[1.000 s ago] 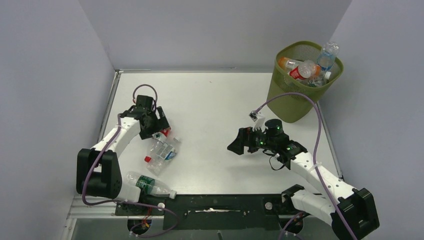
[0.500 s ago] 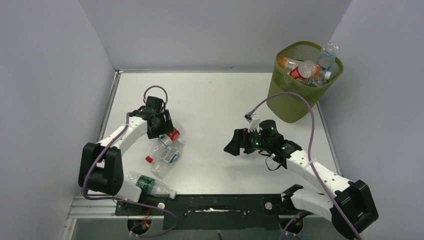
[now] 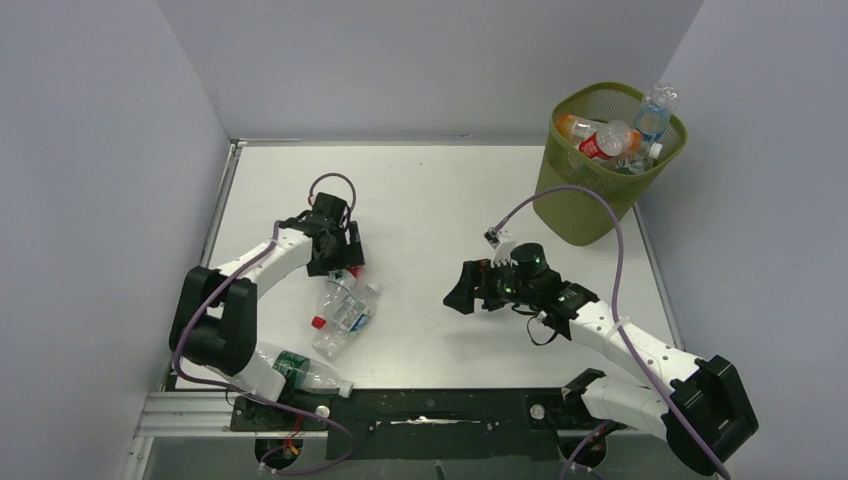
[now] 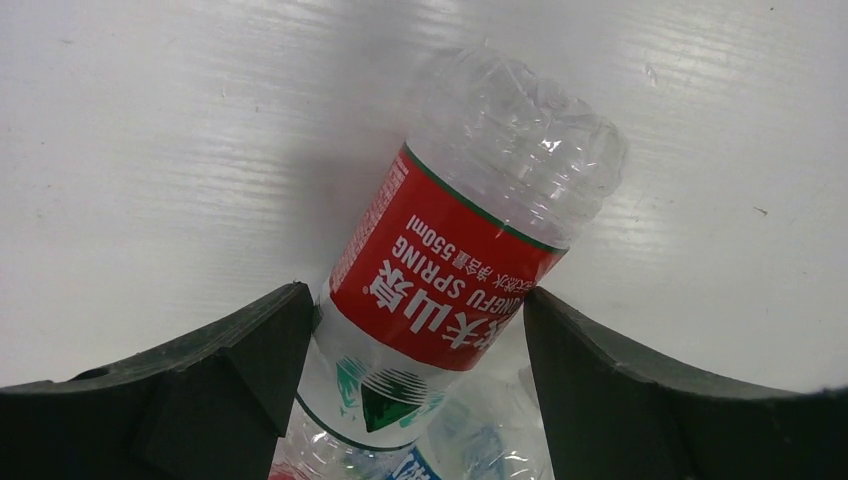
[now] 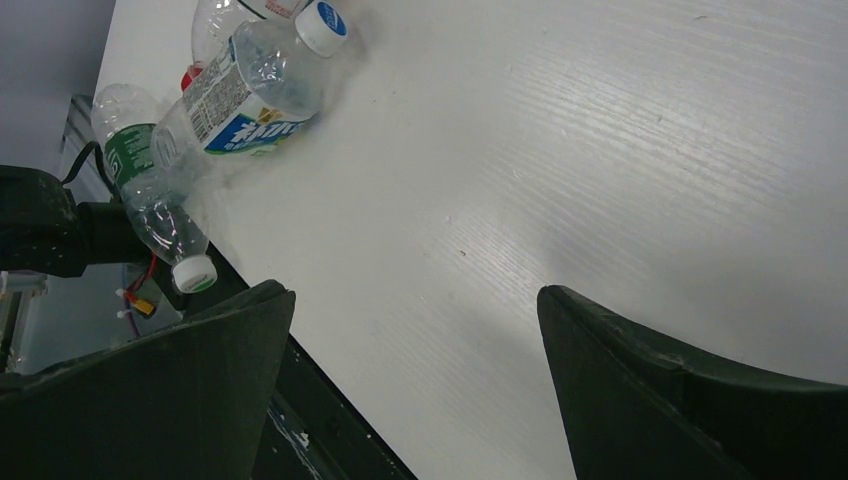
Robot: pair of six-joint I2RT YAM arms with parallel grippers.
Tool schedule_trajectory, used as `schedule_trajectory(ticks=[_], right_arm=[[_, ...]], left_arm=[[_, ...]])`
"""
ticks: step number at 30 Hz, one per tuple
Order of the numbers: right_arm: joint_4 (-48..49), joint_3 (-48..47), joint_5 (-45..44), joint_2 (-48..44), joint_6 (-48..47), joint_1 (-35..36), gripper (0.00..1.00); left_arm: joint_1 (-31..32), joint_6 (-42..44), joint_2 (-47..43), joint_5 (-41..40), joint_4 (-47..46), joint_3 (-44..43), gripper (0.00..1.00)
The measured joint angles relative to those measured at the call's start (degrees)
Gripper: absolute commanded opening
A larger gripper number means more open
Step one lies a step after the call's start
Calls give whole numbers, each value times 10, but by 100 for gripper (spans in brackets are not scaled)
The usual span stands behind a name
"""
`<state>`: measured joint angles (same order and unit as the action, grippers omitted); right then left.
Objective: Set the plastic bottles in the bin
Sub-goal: Pick up the plastic bottle at the center of the board.
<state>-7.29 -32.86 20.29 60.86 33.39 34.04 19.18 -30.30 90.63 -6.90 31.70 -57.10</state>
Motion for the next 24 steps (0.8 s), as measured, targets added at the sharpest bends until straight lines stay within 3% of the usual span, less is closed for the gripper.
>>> schedule_trajectory(ticks=[7,12,24], right_arm=[[0,0,-20,0,10,5,98],[-1,-1,-30,3,10,9,98],[-6,-26,-51,42,10,12,98]], left_arm=[[4,5,53,6,-16,-25,65],[3,9,75,10,-23,-44,52],[-10,27,97,31,-24,-94,50]])
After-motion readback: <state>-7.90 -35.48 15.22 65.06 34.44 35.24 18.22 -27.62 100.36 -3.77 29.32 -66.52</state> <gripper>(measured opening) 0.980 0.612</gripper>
